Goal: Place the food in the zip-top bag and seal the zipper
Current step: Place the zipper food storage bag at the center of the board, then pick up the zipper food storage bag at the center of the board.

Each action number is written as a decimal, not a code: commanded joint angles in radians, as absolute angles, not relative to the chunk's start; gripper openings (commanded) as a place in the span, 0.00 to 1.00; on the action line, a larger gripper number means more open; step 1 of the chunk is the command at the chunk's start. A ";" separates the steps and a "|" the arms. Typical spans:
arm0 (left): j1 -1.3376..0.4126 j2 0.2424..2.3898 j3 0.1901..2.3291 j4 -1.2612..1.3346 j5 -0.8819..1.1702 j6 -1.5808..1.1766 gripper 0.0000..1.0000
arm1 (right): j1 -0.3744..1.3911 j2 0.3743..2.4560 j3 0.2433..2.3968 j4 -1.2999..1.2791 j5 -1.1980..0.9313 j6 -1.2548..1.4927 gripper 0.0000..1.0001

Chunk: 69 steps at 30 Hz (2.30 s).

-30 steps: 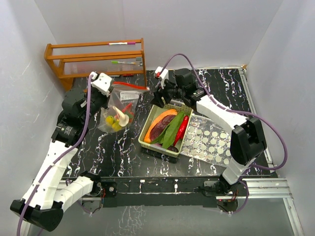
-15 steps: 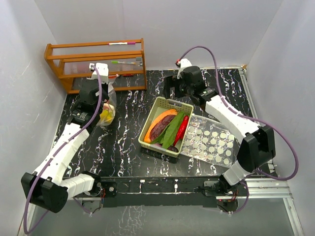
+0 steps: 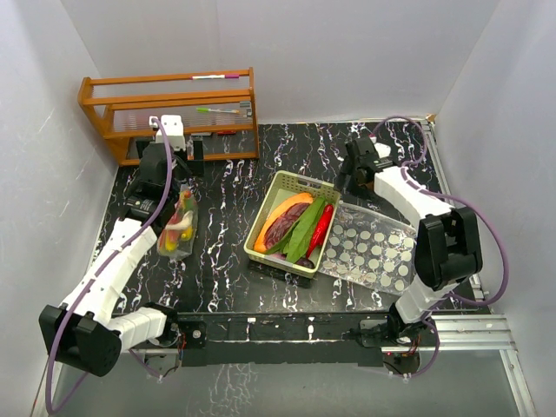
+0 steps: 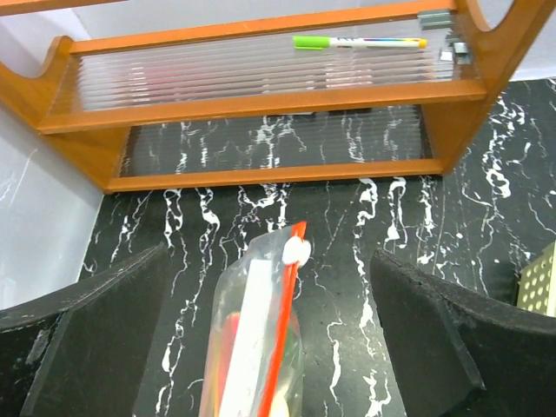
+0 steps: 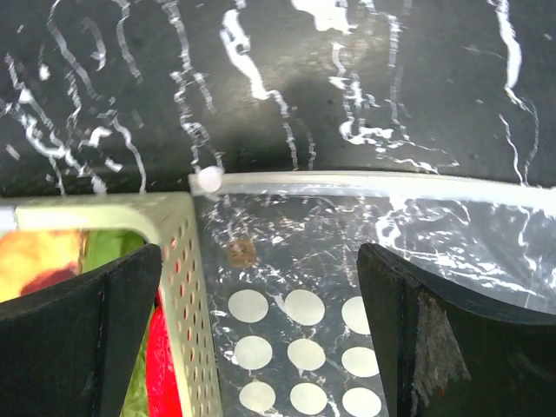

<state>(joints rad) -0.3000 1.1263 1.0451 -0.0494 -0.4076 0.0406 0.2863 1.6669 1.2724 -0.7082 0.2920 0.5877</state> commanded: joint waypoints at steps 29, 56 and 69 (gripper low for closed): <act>-0.293 1.166 1.036 0.029 -0.027 0.006 0.97 | -0.055 1.520 0.967 -0.771 0.143 0.784 0.95; -0.294 1.174 1.016 0.038 -0.045 0.025 0.97 | -0.093 1.526 1.076 -0.825 0.505 0.691 0.98; -0.294 1.188 1.010 0.045 -0.051 0.058 0.97 | -0.213 1.660 1.020 -0.716 0.273 0.724 0.98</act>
<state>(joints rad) -0.2974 1.1896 1.0134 0.0204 -0.0441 0.0414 -0.2176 1.6470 1.0317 -0.7776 0.3210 0.7078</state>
